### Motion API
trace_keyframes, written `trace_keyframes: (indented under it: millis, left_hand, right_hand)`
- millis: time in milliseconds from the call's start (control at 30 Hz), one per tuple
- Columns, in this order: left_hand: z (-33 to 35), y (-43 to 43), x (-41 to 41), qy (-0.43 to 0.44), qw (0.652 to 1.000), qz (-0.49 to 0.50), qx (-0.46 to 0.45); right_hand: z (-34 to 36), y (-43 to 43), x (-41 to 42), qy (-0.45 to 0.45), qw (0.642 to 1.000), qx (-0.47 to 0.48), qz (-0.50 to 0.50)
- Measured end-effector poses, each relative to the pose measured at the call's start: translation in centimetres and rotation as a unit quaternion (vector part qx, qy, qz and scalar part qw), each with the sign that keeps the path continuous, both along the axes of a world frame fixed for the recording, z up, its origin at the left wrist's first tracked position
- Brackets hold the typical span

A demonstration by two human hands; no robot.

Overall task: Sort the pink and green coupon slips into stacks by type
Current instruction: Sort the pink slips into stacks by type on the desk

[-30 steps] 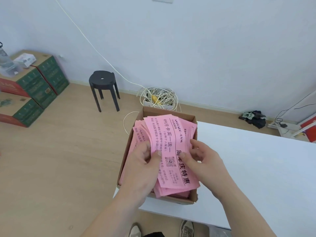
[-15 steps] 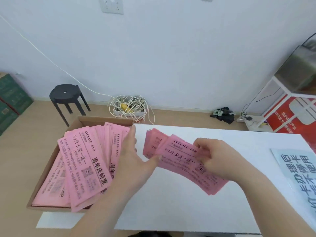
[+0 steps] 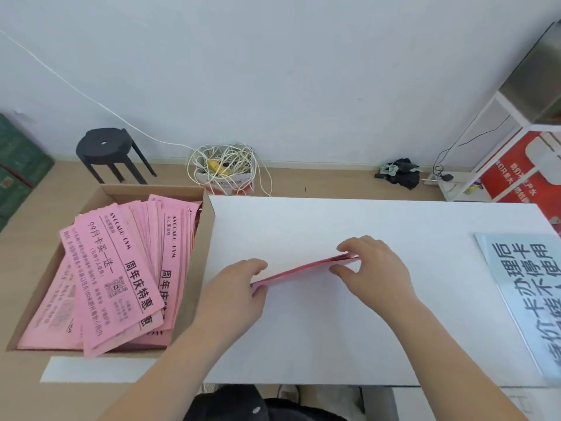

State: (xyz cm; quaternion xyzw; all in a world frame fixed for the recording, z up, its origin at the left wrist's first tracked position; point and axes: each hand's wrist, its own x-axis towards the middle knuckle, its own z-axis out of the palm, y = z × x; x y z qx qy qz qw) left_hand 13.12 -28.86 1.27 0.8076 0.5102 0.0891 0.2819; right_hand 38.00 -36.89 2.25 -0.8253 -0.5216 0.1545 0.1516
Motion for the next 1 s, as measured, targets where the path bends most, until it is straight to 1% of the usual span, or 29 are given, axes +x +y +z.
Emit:
trace_keyframes:
  millis: [33, 67, 100, 133, 167, 200, 233, 267, 300, 367, 467, 567, 733, 867, 1000]
  left_hand:
    - [-0.4, 0.0, -0.1, 0.003, 1.0, 0.011, -0.001]
    - [-0.9, 0.0, -0.3, 0.004, 1.0, 0.025, -0.001]
    - [-1.3, 0.0, -0.3, -0.013, 0.999, 0.047, -0.011]
    - [-1.7, 0.0, -0.2, -0.058, 0.994, 0.086, -0.039]
    - [-1.9, 0.0, -0.2, -0.119, 0.981, 0.133, -0.079]
    - [-2.1, -0.2, -0.2, -0.176, 0.96, 0.182, -0.117]
    - [-2.2, -0.2, -0.2, -0.22, 0.94, 0.221, -0.137]
    - [-2.4, -0.3, -0.2, -0.244, 0.928, 0.242, -0.144]
    - [-2.5, -0.4, -0.1, -0.259, 0.92, 0.253, -0.152]
    - [-2.3, -0.4, 0.2, -0.265, 0.915, 0.254, -0.164]
    - [-2.5, -0.4, 0.6, -0.262, 0.916, 0.257, -0.16]
    - [-2.7, -0.3, 0.6, -0.287, 0.909, 0.261, -0.154]
    - [-3.3, -0.5, 0.6, -0.336, 0.889, 0.251, -0.181]
    - [-3.3, -0.2, 0.7, -0.346, 0.894, 0.226, -0.174]
    - [-3.5, -0.1, 0.5, -0.361, 0.89, 0.222, -0.169]
  right_hand:
    - [-0.8, -0.6, 0.2, 0.058, 0.997, 0.016, -0.052]
    - [-1.5, -1.1, 0.3, 0.132, 0.985, 0.038, -0.103]
    - [-2.0, -1.3, 0.3, 0.218, 0.962, 0.067, -0.152]
    - [-2.5, -1.5, 0.2, 0.296, 0.931, 0.092, -0.191]
    - [-2.9, -1.5, 0.1, 0.351, 0.905, 0.109, -0.215]
    - [-3.3, -1.5, 0.0, 0.383, 0.889, 0.116, -0.221]
    - [-3.6, -1.3, -0.2, 0.403, 0.882, 0.115, -0.217]
    - [-3.7, -1.1, -0.4, 0.42, 0.877, 0.113, -0.204]
    - [-3.8, -0.8, -0.6, 0.431, 0.876, 0.11, -0.188]
    - [-3.8, -0.1, -1.2, 0.439, 0.877, 0.106, -0.162]
    - [-4.2, 1.1, -1.5, 0.442, 0.87, 0.116, -0.183]
    - [-4.8, 1.9, -1.3, 0.441, 0.866, 0.119, -0.203]
    - [-4.7, 2.4, -0.9, 0.45, 0.869, 0.098, -0.178]
    - [-5.0, 2.2, -0.8, 0.471, 0.859, 0.095, -0.176]
    - [-5.5, 1.4, -0.7, 0.463, 0.862, 0.099, -0.183]
